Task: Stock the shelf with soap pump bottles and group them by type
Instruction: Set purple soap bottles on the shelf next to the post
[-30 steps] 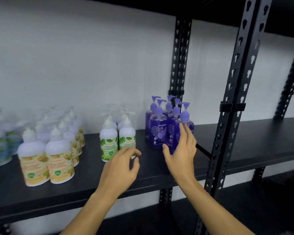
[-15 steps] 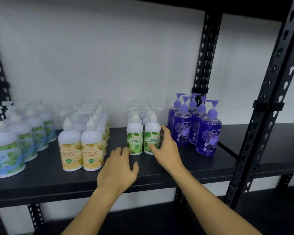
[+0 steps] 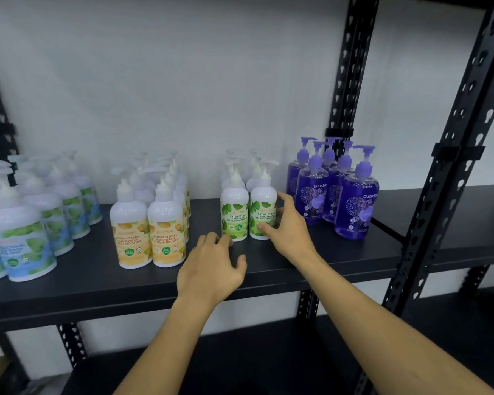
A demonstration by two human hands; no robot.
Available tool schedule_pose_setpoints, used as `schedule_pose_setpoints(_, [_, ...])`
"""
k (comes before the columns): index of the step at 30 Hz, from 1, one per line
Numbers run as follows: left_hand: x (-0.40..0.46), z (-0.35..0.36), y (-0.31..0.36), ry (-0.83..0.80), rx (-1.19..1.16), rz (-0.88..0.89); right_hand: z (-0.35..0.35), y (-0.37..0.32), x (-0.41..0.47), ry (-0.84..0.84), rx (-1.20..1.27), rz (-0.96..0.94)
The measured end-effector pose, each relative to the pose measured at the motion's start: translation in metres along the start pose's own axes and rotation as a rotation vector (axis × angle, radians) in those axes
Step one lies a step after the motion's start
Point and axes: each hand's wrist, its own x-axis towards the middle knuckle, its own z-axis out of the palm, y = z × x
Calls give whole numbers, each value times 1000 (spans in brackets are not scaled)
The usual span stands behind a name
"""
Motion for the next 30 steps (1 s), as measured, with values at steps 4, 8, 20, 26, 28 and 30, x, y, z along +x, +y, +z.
schedule_pose_setpoints(4, [-3, 0, -2, 9, -15, 14, 1, 0, -1, -2, -22, 0])
schedule_pose_setpoints(8, [-3, 0, -4, 17, -31, 20, 1, -3, -3, 4, -32, -6])
schedule_pose_setpoints(20, [-4, 1, -4, 25, -62, 22, 3, -2, -3, 25, -77, -15])
schedule_pose_setpoints(26, [-2, 0, -6, 73, -132, 38, 0, -7, -18, 245, 24, -5])
schedule_pose_setpoints(28, [-1, 0, -3, 101, -225, 64, -8, -8, -36, 298, 107, -28])
schedule_pose_setpoints(30, [-6, 2, 8, 133, -332, 110, -19, -3, -63, 320, 148, -58])
